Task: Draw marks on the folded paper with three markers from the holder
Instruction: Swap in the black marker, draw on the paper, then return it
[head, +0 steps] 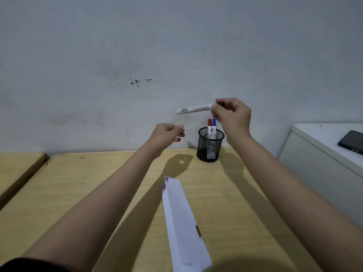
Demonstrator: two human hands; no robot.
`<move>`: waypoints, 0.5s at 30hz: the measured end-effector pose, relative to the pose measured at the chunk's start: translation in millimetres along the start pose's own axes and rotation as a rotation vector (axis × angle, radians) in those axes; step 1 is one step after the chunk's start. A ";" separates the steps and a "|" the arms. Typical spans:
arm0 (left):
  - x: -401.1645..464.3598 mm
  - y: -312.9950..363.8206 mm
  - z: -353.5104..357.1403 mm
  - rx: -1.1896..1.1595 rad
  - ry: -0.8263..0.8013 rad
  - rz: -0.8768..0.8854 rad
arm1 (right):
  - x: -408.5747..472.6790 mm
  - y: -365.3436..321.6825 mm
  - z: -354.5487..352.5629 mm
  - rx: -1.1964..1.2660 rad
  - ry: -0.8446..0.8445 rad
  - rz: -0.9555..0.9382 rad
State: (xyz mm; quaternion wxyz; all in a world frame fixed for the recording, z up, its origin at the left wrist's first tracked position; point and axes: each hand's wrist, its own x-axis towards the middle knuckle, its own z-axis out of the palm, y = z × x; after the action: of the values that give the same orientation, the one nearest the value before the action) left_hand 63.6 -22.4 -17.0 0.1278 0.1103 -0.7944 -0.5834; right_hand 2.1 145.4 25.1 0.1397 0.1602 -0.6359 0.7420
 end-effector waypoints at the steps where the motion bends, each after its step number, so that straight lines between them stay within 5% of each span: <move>1: -6.8 -0.7 -1.3 -0.026 -0.008 -0.008 | -12.6 0.9 2.3 0.075 -0.009 0.096; 6: -36.4 -4.3 -6.7 -0.109 -0.018 -0.008 | -70.2 14.8 13.2 0.147 -0.136 0.360; 11: -54.6 -10.7 -16.1 -0.210 0.055 0.020 | -95.7 25.9 18.4 -0.105 -0.322 0.308; 15: -62.7 -19.7 -26.0 -0.128 0.034 0.105 | -95.7 22.5 23.7 -0.122 -0.254 0.229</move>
State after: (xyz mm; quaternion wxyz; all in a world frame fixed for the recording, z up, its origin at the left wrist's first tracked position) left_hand 131.9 -31.3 -33.0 0.1787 0.0700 -0.7580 -0.6234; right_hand 81.3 118.2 -31.6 -0.0179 0.1704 -0.7063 0.6869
